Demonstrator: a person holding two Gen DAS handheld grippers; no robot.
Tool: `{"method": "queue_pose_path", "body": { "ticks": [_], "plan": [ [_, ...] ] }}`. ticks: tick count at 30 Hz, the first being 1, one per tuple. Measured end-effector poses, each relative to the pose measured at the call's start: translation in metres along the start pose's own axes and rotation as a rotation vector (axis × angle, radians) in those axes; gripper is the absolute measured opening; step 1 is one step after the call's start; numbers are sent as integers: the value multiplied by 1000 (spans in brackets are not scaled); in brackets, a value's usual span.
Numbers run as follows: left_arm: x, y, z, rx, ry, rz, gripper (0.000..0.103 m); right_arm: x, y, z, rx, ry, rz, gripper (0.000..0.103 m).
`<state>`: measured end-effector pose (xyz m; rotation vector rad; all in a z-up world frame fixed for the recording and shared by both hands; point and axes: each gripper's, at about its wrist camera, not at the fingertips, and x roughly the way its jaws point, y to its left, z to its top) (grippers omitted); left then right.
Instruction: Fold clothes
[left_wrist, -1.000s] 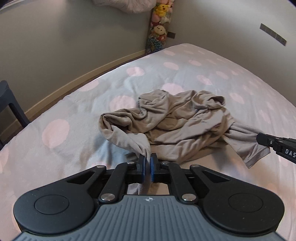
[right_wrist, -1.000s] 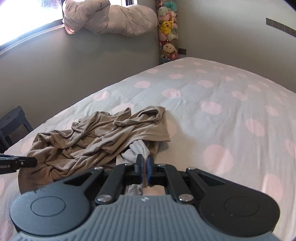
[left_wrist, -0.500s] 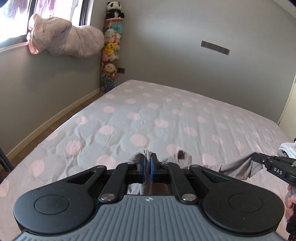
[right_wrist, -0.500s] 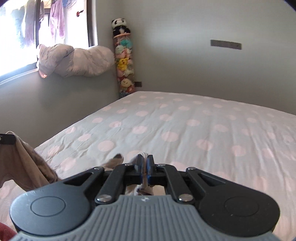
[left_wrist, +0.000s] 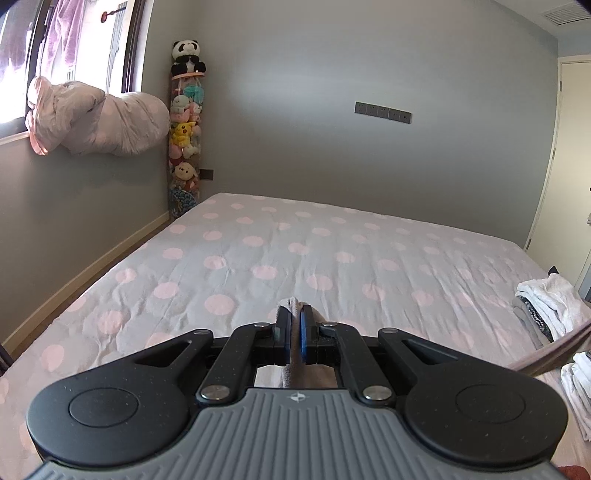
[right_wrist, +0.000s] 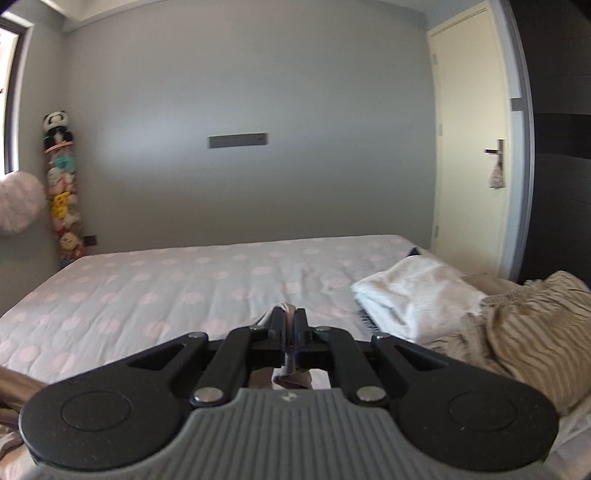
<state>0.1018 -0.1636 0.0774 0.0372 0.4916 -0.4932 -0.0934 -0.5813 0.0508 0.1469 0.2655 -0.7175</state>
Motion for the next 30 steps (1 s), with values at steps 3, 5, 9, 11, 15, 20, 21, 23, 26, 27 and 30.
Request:
{"method": "queue_pose_path", "body": {
  "ticks": [3,5,9,11,15,20,21,23,26,27,30],
  "plan": [
    [-9,-10,1,26,-12,-6,3,-6,-33,5,61,-29,-107,5],
    [-8,-17,-3,47,13,-9,3,-11,-48,5,103,-31,-122,5],
    [9,-28,-26,108,125,-3,3,-7,-51,-10,92,47,-63,5],
    [19,-31,-42,128,185,1,4,-3,-44,-25,80,102,-26,5],
    [36,-29,-70,171,262,51,5,13,-27,-57,65,210,53,6],
    [50,-30,-82,212,307,80,16,22,8,-84,60,294,161,25],
    [52,-31,-83,220,311,81,18,23,16,-87,58,302,182,31],
    [57,-36,-85,227,317,63,25,21,35,-92,53,320,228,40],
    [66,-48,-89,232,329,8,36,24,64,-104,44,370,319,42],
    [70,-53,-91,236,334,-17,38,26,74,-109,41,397,356,42],
    [84,-69,-102,244,368,-89,41,35,105,-129,23,482,460,42]
  ]
}}
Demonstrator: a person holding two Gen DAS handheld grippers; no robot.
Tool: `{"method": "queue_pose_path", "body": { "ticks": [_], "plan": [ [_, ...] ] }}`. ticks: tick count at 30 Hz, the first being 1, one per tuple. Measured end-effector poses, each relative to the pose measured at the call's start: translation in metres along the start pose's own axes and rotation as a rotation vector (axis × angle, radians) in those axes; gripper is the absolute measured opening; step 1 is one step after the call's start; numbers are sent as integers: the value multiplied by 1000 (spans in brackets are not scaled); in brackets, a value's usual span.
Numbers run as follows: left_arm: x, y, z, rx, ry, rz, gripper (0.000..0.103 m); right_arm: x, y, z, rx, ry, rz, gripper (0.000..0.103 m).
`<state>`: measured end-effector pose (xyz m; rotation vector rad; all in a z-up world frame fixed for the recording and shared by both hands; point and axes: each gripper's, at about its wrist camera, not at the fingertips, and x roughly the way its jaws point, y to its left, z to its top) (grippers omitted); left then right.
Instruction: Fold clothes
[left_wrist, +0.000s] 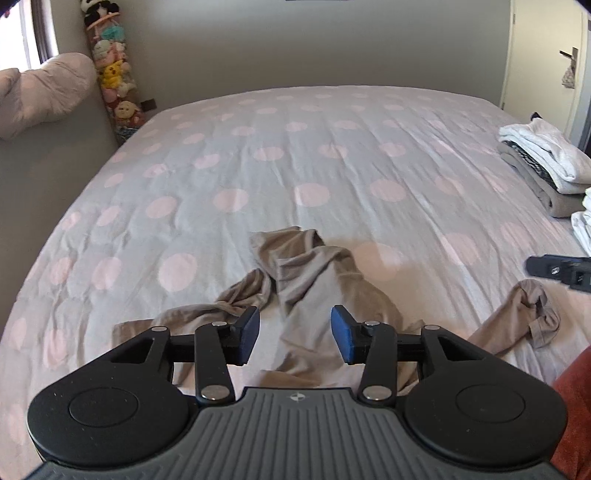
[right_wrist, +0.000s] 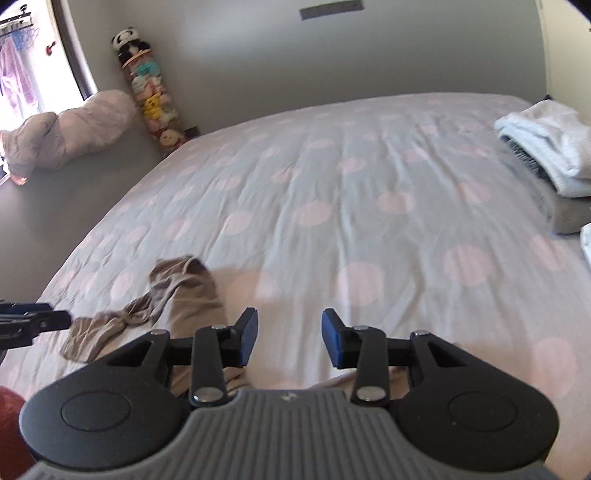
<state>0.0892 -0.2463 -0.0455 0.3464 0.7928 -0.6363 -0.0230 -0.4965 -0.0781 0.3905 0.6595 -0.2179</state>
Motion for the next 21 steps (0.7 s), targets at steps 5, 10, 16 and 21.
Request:
{"method": "queue_pose_path", "body": {
  "ticks": [5,10,16,21],
  "plan": [
    [36,-23,-5,26,67,-90,42,46,23,-22,-46,129,85,42],
    [71,-30,-13,10,138,-129,45,82,28,-37,-71,224,115,42],
    [108,-29,-21,-25,213,-140,45,113,21,-41,-17,315,142,42],
    [109,-19,-20,-70,201,-150,6,114,15,-42,34,298,165,10]
  ]
}}
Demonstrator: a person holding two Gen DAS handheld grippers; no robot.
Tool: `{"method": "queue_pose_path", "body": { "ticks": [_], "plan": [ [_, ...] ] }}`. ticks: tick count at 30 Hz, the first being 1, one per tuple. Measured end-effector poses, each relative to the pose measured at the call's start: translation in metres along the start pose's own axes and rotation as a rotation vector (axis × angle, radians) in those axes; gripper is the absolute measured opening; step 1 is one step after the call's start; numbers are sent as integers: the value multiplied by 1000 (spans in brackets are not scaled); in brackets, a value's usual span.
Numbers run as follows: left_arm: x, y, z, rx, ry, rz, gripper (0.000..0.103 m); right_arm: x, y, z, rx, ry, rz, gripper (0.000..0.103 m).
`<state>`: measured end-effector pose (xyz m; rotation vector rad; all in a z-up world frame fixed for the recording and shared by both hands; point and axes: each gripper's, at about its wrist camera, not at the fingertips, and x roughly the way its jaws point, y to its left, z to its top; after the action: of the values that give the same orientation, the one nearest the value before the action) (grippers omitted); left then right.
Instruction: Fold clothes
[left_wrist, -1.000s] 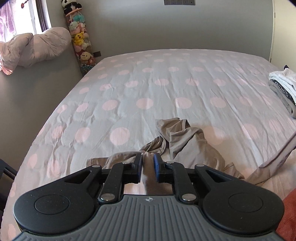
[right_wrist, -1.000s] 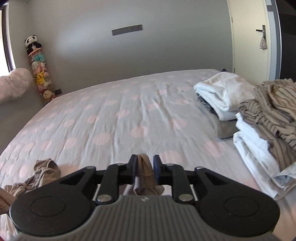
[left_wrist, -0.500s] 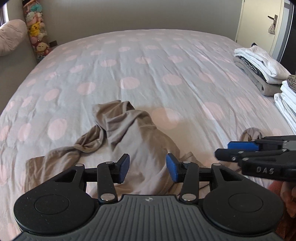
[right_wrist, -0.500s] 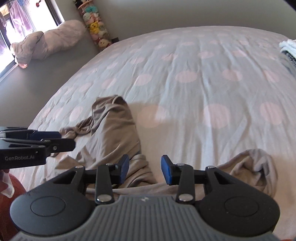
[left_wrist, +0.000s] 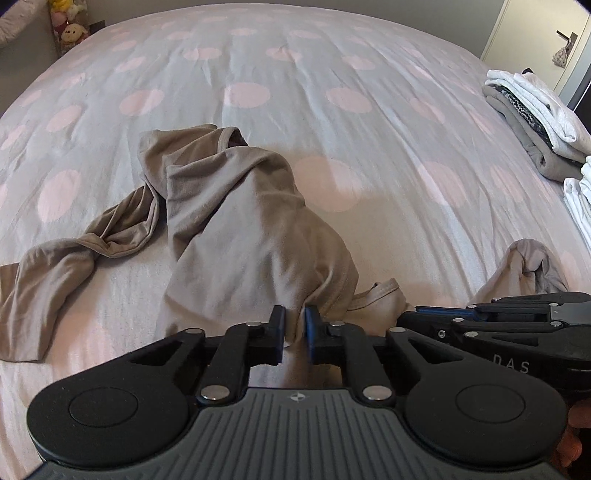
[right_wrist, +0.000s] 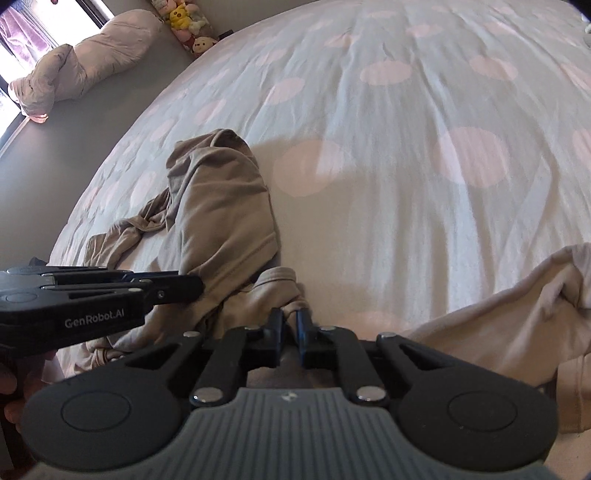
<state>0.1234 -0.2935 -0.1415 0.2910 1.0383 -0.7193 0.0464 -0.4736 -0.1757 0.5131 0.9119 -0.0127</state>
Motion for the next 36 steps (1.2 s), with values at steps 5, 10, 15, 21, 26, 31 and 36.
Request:
{"method": "queue_pose_path", "body": {
  "ticks": [5,10,15,21,26,31,36],
  "plan": [
    [-31,18,8,-21,-67,47,5,-23,0,-1,15,-93,-24,4],
    [-65,49,18,-65,-112,138,5,-49,0,0,5,-169,-112,1],
    [-86,78,16,-96,-101,195,5,-74,-4,5,-9,-216,-172,0],
    [-79,89,1,-100,-39,205,5,-66,2,11,-52,-153,-71,10],
    [-69,86,-6,-74,6,233,6,-29,29,23,-160,-91,-21,24],
    [-70,87,4,-50,-15,220,27,5,43,36,-213,-59,-7,27],
    [-63,83,21,-17,-51,193,52,29,35,33,-160,-19,0,41]
  ]
}}
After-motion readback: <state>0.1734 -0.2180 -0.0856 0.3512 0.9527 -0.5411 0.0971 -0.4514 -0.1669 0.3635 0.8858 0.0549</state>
